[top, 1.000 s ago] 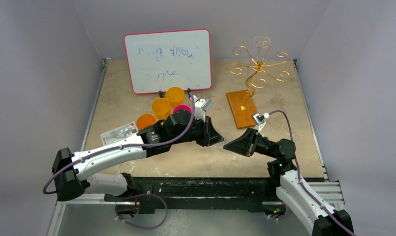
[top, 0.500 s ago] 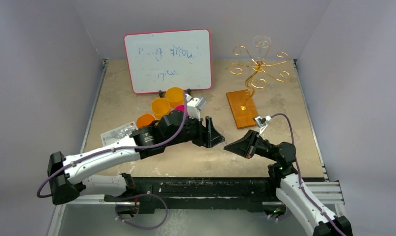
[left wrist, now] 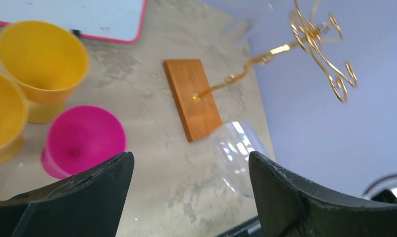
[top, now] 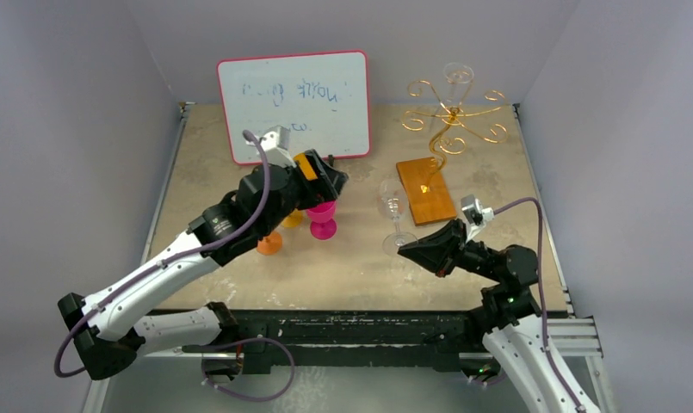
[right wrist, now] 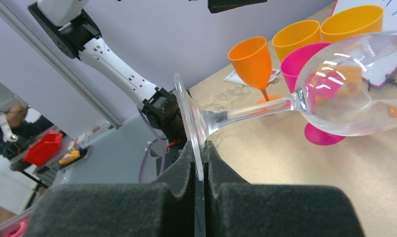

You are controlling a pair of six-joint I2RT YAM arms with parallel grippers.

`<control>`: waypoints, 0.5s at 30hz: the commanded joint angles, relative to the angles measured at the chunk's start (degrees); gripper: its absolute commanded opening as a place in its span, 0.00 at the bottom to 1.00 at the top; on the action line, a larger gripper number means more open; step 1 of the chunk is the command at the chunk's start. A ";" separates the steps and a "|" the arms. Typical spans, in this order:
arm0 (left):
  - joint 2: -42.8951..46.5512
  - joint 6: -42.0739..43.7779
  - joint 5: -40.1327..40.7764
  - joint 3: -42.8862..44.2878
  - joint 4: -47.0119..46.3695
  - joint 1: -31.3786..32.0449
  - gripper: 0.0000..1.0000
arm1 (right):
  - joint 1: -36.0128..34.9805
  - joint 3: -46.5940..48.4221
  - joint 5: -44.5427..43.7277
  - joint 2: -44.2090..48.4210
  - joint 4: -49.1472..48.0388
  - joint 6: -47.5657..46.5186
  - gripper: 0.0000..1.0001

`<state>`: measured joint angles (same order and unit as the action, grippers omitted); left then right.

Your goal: Take the wine glass off the wine glass rack

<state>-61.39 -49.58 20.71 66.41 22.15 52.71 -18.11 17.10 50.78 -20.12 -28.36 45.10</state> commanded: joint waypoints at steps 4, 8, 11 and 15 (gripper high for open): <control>5.09 -4.69 -1.08 -2.22 -2.34 -5.53 0.87 | -0.93 3.51 -0.17 -1.84 1.08 -12.71 0.00; 5.42 -5.45 0.22 -2.02 0.45 -6.51 0.89 | -1.83 3.63 0.74 -2.53 -0.41 -16.60 0.00; 6.26 -7.21 0.72 -3.18 0.78 -8.08 0.89 | -2.87 5.16 -1.71 -2.95 2.47 -21.79 0.00; 6.14 -8.58 -2.20 -4.13 -0.53 -10.48 0.89 | -5.57 6.08 -4.49 -4.29 -0.75 -23.95 0.00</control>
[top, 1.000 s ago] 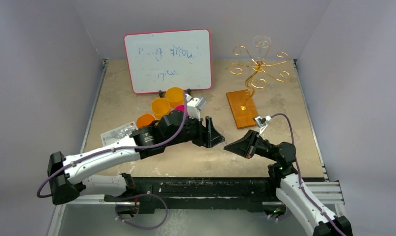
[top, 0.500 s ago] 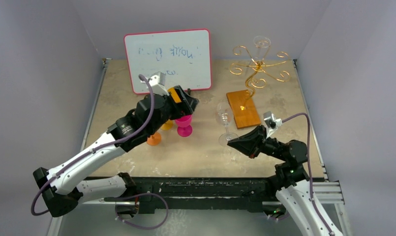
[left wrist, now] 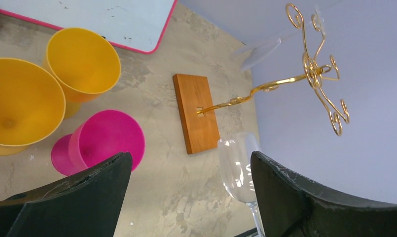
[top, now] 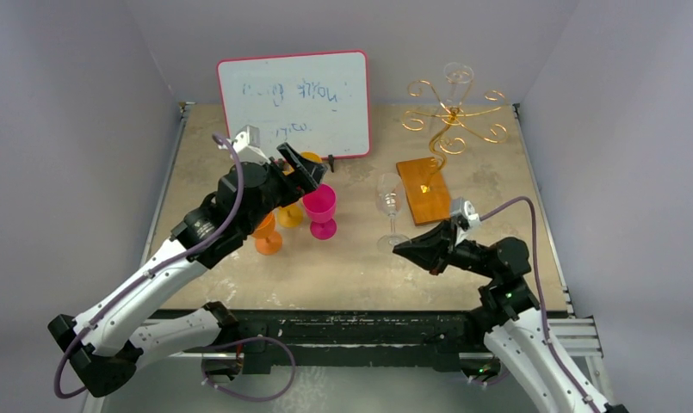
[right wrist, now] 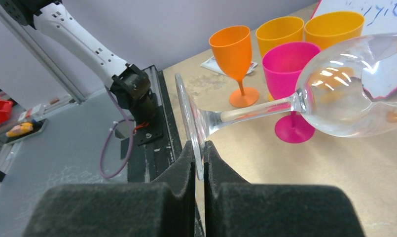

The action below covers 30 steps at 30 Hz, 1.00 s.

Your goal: Take the wine glass off the wine glass rack

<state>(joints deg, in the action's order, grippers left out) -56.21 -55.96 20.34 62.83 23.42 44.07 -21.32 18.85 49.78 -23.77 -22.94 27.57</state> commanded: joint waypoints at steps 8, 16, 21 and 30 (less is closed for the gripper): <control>1.12 -0.74 -1.10 2.57 3.46 -3.33 0.91 | -11.49 12.13 -9.08 -9.53 3.37 -22.80 0.00; 2.89 -0.39 -3.25 2.89 7.94 -8.67 0.97 | -21.24 13.49 -11.49 -10.63 5.87 -44.06 0.00; 1.11 -0.24 -3.04 3.58 9.89 -11.35 0.98 | -28.95 15.90 -18.53 -15.62 10.71 -56.30 0.00; 1.10 -6.29 -16.23 3.57 3.79 -17.68 0.98 | -40.42 9.72 -38.30 -18.15 4.38 -69.06 0.00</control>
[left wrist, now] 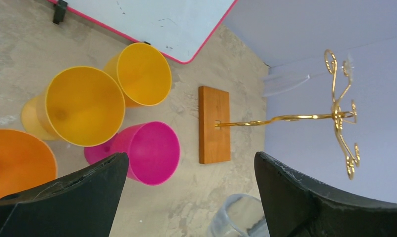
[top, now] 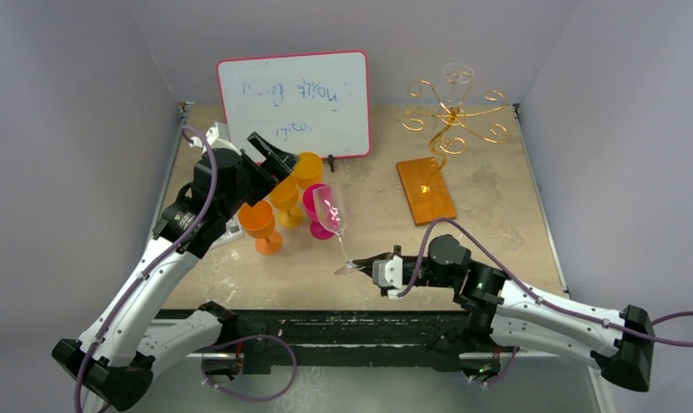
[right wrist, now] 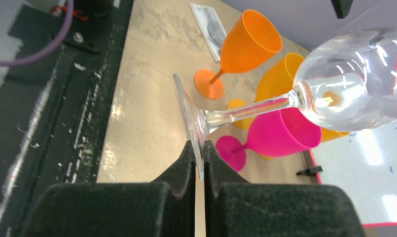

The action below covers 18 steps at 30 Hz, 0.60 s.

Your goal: Take the wine glass off the wine glass rack

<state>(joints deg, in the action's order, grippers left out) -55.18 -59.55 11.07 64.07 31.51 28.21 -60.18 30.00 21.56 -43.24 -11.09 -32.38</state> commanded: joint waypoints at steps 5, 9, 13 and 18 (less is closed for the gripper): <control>-3.34 -0.48 -19.30 2.67 -8.02 -3.10 0.95 | -2.30 -3.74 -8.63 2.69 -7.63 -17.58 0.00; -7.87 3.98 -29.65 4.56 -7.22 -3.15 0.90 | -2.39 -3.97 -10.66 1.72 -7.57 -20.49 0.00; -10.56 10.55 -31.56 7.61 -0.63 -3.13 0.87 | -2.47 -3.80 -11.34 1.20 -7.14 -21.95 0.00; -10.21 15.46 -32.98 9.46 2.86 -3.11 0.82 | -3.12 -1.62 -10.49 -0.44 -3.24 -23.02 0.00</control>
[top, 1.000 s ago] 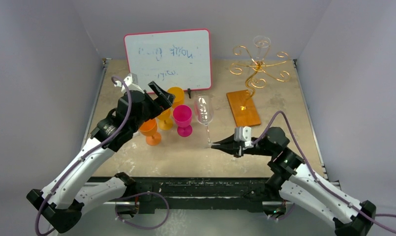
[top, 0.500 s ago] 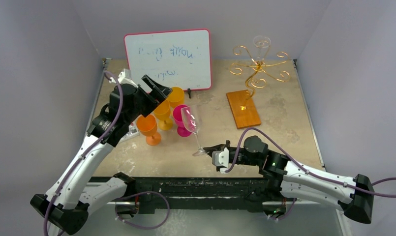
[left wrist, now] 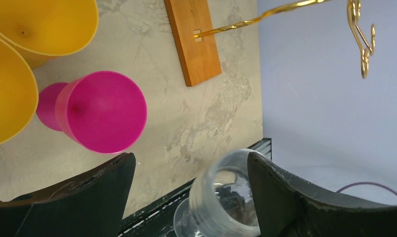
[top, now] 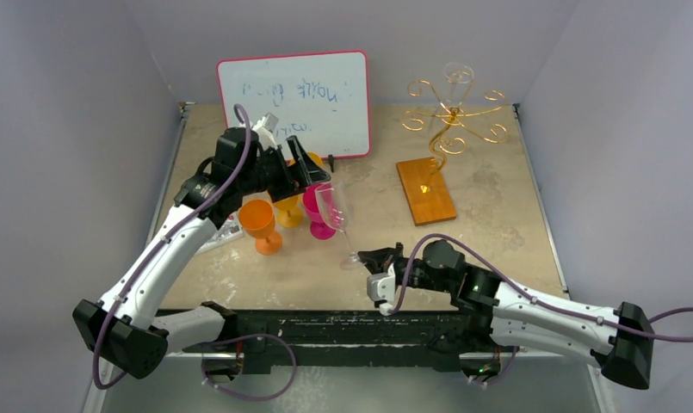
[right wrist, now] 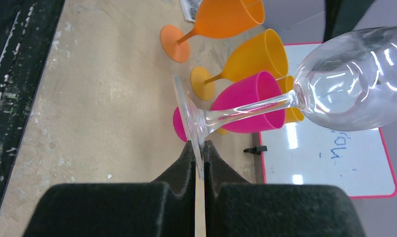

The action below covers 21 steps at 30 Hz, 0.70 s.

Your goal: Take the wine glass off the wine glass rack

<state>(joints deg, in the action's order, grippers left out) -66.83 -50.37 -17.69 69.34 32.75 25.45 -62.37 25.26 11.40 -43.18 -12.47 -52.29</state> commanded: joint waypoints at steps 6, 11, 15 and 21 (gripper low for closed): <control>1.56 9.18 -8.32 3.29 3.87 -0.35 0.76 | -1.91 4.01 -1.53 -0.74 -0.13 -3.30 0.00; 3.33 10.55 -6.52 0.62 5.63 -0.35 0.71 | -2.01 3.49 -0.75 1.00 -0.74 -3.56 0.00; 5.02 9.99 -1.69 1.12 5.63 -0.36 0.68 | -2.11 3.36 0.77 0.97 -0.33 -4.00 0.00; 3.11 14.18 -4.48 4.40 8.27 -0.36 0.66 | -2.90 7.29 2.77 1.52 3.55 -3.70 0.00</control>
<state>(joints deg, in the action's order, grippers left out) -62.72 -40.84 -21.37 69.95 39.70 25.45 -64.42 26.04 11.66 -43.33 -7.90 -54.92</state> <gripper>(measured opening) 0.667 0.026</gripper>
